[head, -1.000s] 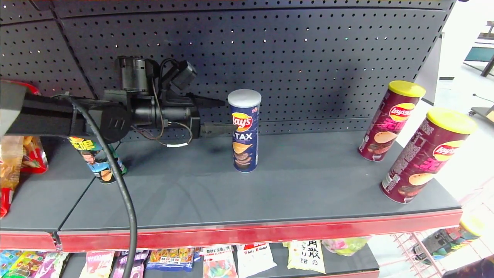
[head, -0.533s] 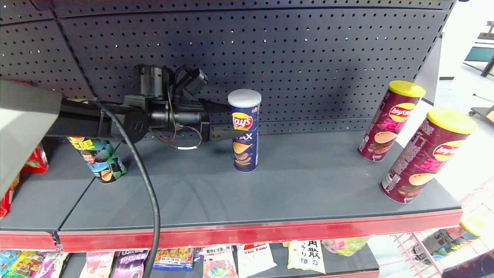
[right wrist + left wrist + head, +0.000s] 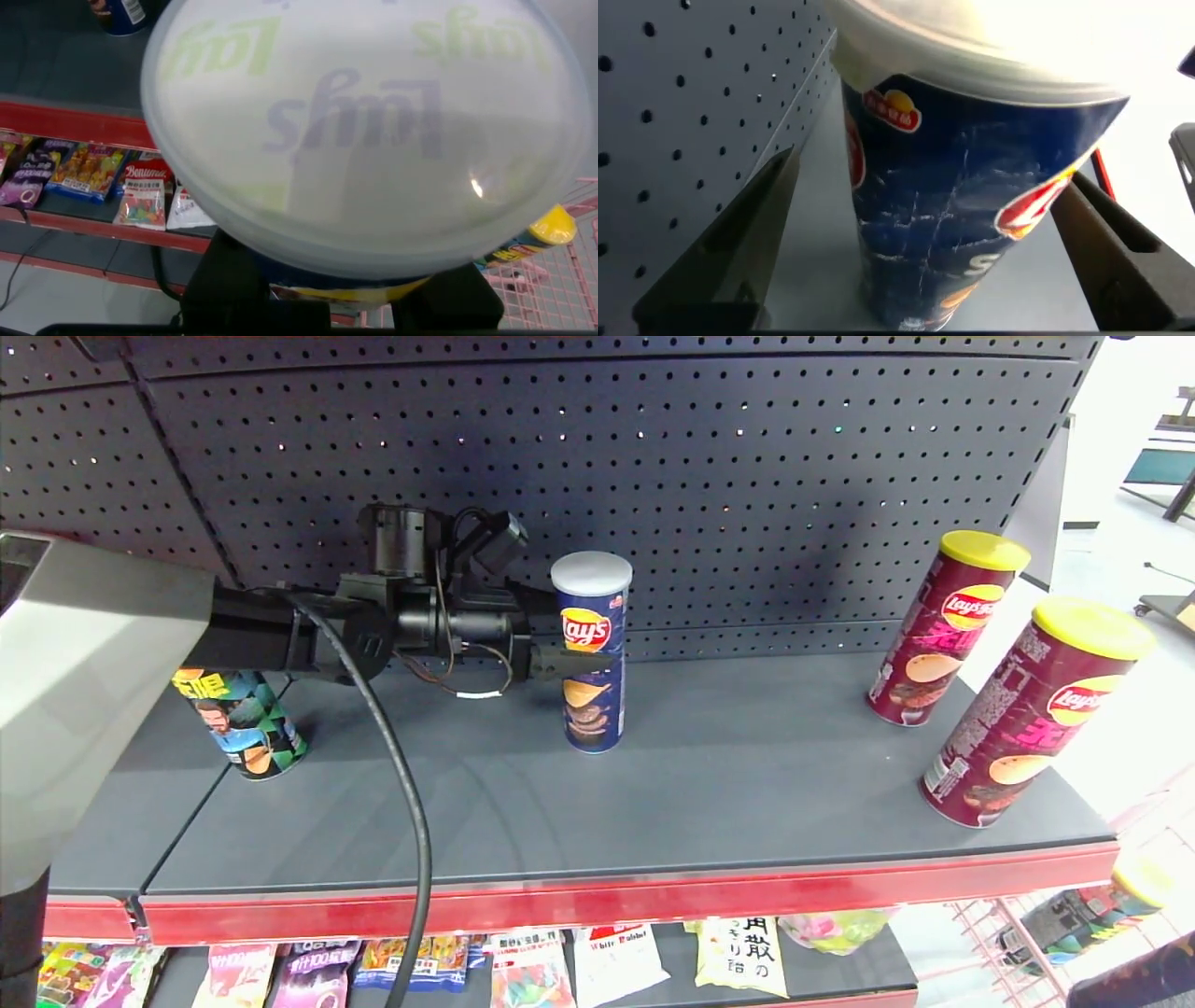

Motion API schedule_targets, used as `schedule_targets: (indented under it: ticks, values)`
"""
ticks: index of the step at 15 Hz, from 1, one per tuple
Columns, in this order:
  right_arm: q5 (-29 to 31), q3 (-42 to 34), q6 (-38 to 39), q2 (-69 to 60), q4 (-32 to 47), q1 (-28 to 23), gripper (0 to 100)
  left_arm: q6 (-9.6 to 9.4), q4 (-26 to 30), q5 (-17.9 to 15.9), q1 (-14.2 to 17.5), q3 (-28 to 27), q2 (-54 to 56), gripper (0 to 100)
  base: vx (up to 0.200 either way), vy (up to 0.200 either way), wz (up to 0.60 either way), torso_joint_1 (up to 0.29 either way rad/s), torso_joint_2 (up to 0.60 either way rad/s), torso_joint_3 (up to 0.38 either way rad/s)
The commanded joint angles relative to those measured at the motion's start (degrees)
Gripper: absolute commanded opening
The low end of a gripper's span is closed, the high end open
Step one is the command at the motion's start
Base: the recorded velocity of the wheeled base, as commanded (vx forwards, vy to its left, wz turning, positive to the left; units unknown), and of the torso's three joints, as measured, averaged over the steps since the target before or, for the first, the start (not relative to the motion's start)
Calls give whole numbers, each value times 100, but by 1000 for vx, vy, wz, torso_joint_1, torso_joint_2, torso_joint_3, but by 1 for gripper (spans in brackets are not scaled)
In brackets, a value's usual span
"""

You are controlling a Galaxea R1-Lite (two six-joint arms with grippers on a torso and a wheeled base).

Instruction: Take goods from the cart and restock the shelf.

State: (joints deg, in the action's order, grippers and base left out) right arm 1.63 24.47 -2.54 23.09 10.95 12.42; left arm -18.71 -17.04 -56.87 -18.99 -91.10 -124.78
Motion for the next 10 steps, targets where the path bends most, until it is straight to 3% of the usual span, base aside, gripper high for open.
schedule_targets:
  ticks: [1, 6, 7, 10]
  values:
    - [4, 5, -1, 11, 4, -3, 0, 43, -1, -8, -26, -31, -29, 100, 0, 0, 0, 0, 0, 0]
    - [4, 5, -1, 11, 4, -3, 0, 157, -10, -114, -96, -48, -37, 100, 0, 0, 0, 0, 0, 0]
    - [-5, 5, -1, 11, 4, -3, 0, 157, -10, -114, -87, -66, -37, 0, 0, 0, 0, 0, 0, 0]
    - [-5, 5, -1, 11, 4, -3, 0, 263, -10, -105, -96, -75, -29, 0, 0, 0, 0, 0, 0, 0]
